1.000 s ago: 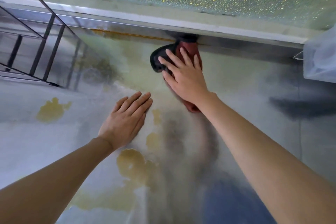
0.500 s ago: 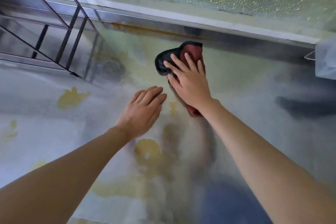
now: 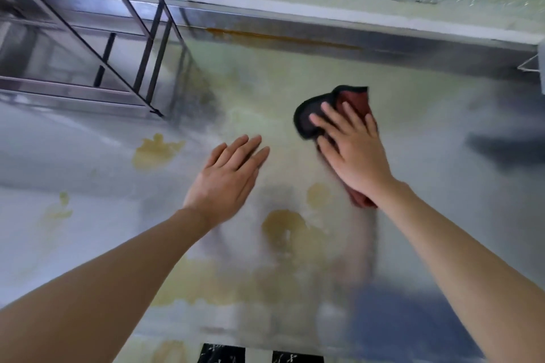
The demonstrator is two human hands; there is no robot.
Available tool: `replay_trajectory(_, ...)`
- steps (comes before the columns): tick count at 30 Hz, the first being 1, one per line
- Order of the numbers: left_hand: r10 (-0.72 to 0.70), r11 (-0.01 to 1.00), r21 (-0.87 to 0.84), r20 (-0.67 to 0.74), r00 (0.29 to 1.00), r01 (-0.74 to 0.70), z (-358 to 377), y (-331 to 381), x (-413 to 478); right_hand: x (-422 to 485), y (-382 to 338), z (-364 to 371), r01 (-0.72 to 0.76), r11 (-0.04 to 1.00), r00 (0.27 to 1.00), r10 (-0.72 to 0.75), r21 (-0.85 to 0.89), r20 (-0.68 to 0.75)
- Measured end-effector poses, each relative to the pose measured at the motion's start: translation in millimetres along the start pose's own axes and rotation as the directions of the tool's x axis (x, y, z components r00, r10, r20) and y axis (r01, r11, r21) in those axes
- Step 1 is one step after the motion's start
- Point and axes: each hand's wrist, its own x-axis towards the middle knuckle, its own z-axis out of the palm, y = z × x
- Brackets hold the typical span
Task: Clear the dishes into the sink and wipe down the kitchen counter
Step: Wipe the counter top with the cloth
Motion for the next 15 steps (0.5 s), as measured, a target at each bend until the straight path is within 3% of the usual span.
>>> replay_trajectory(2,0.003,1.000,-0.008,0.002,1.000,-0.003,0.0,-0.6,0.9,5.0,3.2,-3.2,-0.233,0.971,0.970,0.236,0.048,-0.064)
replay_trajectory(4,0.003,1.000,-0.017,0.008,1.000,-0.002,0.4,-0.3,1.2,2.1,-15.5,-0.7,-0.340,0.936,0.936,0.346,0.086,-0.060)
replay_trajectory(5,0.003,1.000,-0.021,0.006,1.000,-0.003,0.6,-0.2,1.3,-3.7,-28.5,2.6,-0.303,0.949,0.951,0.307,0.082,-0.047)
replay_trajectory(8,0.004,1.000,-0.025,-0.007,1.000,-0.004,1.4,-0.3,0.6,-31.9,-51.1,9.4,0.021,0.999,1.000,-0.022,0.028,0.014)
replay_trajectory(10,0.009,1.000,-0.020,-0.017,1.000,-0.010,2.0,-0.6,0.6,-40.0,-38.0,5.6,0.097,0.995,0.994,-0.099,0.036,0.042)
replay_trajectory(13,0.017,0.999,-0.043,-0.041,0.999,-0.019,2.8,-1.5,0.5,-38.1,-7.7,0.5,-0.129,0.990,0.991,0.131,0.048,-0.038)
replay_trajectory(15,0.010,0.998,-0.066,-0.073,0.997,-0.015,3.2,-1.0,0.8,-36.9,-5.4,1.0,-0.373,0.924,0.922,0.379,0.080,-0.079)
